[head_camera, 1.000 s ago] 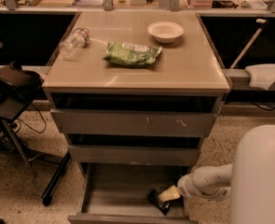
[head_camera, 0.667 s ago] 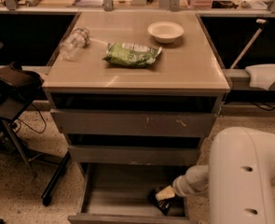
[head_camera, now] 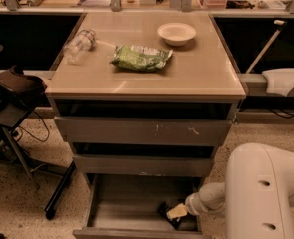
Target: Pick rxbar chocolate from bottom drawer and place on counter
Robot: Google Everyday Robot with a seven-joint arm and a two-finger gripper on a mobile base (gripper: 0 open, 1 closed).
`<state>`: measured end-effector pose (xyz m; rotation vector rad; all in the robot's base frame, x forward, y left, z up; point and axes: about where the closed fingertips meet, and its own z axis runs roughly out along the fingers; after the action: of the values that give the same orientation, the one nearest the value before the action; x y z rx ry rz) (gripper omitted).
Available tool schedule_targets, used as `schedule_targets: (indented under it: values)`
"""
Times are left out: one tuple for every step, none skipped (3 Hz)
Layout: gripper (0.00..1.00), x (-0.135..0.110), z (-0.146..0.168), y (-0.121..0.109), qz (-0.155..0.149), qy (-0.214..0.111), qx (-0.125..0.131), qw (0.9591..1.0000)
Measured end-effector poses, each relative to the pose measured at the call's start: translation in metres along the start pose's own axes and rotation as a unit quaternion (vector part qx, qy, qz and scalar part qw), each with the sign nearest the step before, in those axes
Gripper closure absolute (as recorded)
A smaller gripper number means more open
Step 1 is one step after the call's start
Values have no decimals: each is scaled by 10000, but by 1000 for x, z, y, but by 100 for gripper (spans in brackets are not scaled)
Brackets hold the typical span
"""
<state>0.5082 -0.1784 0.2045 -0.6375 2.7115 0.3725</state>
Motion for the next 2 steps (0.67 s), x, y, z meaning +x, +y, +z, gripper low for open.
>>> schedule_targets:
  values:
    - [0,19,29,-5,71,144,-246,9996]
    - [0,24,54,4,9,288,-551,9981]
